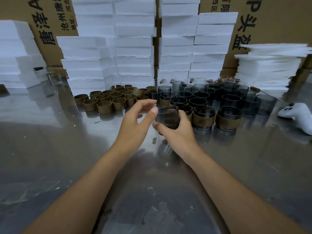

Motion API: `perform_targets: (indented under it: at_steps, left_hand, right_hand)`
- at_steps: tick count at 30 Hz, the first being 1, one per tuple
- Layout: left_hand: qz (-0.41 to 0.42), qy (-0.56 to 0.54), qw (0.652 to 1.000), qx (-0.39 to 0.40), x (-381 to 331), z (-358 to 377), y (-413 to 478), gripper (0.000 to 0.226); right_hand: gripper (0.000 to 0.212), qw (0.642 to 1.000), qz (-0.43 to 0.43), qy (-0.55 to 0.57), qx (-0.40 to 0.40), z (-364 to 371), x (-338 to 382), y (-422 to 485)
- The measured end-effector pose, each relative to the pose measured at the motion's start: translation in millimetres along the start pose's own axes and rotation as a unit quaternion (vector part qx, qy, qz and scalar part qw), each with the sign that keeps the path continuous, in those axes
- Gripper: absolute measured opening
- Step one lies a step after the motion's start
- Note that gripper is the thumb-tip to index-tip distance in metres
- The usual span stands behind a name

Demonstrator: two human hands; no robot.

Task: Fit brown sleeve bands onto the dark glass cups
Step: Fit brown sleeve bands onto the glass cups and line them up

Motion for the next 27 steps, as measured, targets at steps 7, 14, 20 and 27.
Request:
perform_targets:
  at_steps: [7, 14, 20, 27]
  left_hand:
    - [-0.089, -0.035, 0.991, 0.098, 16.3, 14.3, 1.7, 0.052]
    - [-0.08, -0.06, 0.993, 0.057, 16.1, 8.2, 4.3, 0.045]
    - [-0.076, -0.062, 0.995, -0.035, 16.3, -7.0, 8.2, 0.038]
    - [-0.063, -0.056, 0.996, -0.003, 12.0, -0.7, 6.0, 0.046]
  right_hand:
    - [0.05, 0.998, -0.056, 0.008, 0.026, 5.1, 5.2, -1.6]
    - [0.084, 0.996, -0.051, -0.036, 0.062, 7.2, 1.9, -3.6]
    - [0.062, 0.996, 0.01, -0.084, 0.029, 2.4, 0.3, 1.7]
    - [0.012, 0.971, 0.153, 0.157, -0.1, -11.6, -2.7, 0.9]
Point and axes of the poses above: each hand's wrist, its own y-axis towards the middle knuckle, its own z-axis out of the palm, x = y × z, the point moved 5 cm from there along y, towards the middle knuckle, and after that the axes turned 9 degrees about -z, right-handed, at the moved point
